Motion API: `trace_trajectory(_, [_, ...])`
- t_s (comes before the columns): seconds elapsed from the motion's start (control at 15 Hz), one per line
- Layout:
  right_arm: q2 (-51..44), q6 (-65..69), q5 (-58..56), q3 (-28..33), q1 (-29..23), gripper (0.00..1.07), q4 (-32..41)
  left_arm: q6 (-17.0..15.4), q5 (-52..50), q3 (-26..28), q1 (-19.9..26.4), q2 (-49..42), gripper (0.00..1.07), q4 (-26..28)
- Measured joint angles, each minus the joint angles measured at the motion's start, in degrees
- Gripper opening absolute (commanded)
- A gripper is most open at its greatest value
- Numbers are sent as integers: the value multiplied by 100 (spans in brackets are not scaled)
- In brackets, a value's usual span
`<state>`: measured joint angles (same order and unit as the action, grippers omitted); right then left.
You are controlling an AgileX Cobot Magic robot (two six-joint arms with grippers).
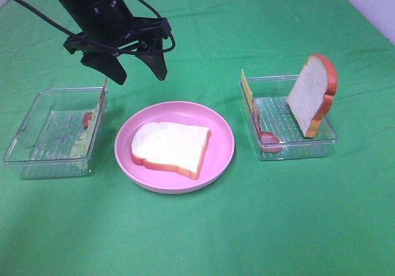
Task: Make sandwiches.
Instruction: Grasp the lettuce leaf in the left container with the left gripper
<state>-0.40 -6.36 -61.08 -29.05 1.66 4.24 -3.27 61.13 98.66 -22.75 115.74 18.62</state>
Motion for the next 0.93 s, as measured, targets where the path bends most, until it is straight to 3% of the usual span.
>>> trace_trajectory(0.2, [0, 0, 0, 0, 0, 83, 0, -458, 779, 739, 0, 0, 72, -814])
trace_trajectory(0.4, [0, 0, 0, 0, 0, 83, 0, -791, 814, 802, 0, 0, 69, -1387])
trace_trajectory(0.53, [0, 0, 0, 0, 0, 83, 0, -825, 814, 688, 0, -11, 69, -1461])
trace_trajectory(0.8, [0, 0, 0, 0, 0, 83, 0, -1129, 854, -97, 0, -46, 69, -1822])
trace_trajectory(0.93, [0, 0, 0, 0, 0, 83, 0, -1180, 877, -143, 0, 86, 69, -1862])
